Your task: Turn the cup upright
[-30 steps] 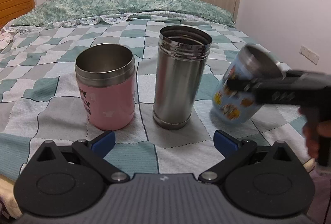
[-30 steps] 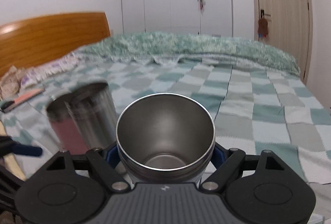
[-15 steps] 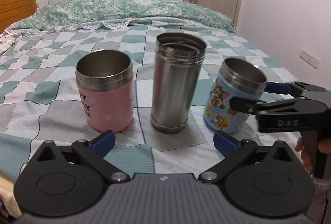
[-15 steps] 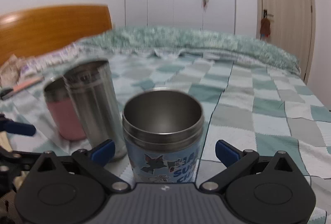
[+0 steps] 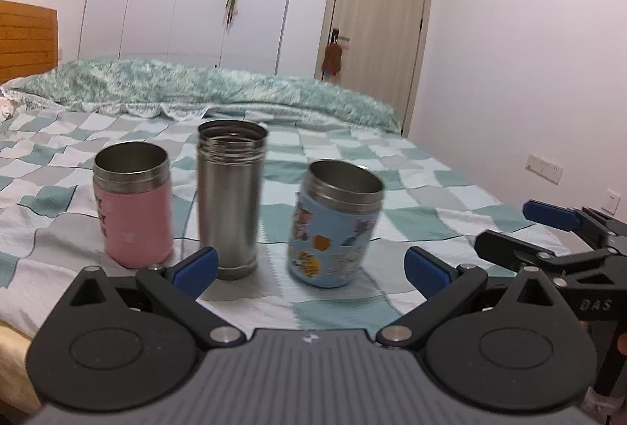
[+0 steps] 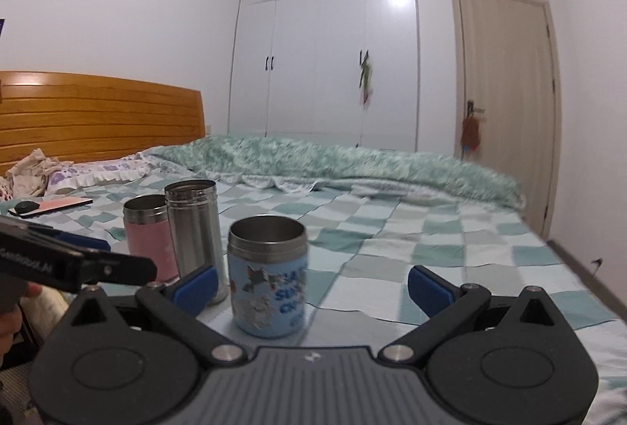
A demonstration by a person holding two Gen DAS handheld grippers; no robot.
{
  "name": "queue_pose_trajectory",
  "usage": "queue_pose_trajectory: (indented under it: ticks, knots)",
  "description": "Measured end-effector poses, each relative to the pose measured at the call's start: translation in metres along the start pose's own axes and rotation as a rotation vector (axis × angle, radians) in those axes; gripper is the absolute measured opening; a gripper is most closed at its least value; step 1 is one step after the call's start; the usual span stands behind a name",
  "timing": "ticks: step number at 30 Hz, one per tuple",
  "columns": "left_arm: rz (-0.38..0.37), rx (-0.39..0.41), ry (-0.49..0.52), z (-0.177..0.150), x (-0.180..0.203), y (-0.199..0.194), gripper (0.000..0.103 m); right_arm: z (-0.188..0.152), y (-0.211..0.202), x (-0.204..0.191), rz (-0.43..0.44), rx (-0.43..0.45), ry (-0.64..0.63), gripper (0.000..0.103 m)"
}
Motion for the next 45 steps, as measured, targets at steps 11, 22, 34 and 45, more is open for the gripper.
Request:
queue_pose_trajectory:
  ticks: [11,22,34,45]
  knots:
    - [0.071,0.199,0.074,-0.04,0.033,-0.026,0.103,-0.054,-0.05,0.016,-0.06,0.048,0.001,0.103]
    - [0.151,0.248,0.119,-0.065,0.048,-0.02,0.103,-0.075,-0.059,0.029,-0.13,0.073,0.036,0.103]
    - [0.16,0.263,0.109,-0.069,0.051,-0.025,0.103,-0.081,-0.066,0.033,-0.166,0.076,0.037,0.103]
    - [0.159,0.265,0.107,-0.07,0.053,-0.024,0.103,-0.082,-0.07,0.034,-0.168,0.089,0.038,0.103]
Point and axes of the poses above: each gripper's, at about its wrist camera, not at the fingertips, and y roughly the way its jaws point, x to its right, z to its top, the point moved 8 cm from there along y, roughly the way its jaws point, and after that the axes turned 10 degrees about -x, right-handed, at the moved point
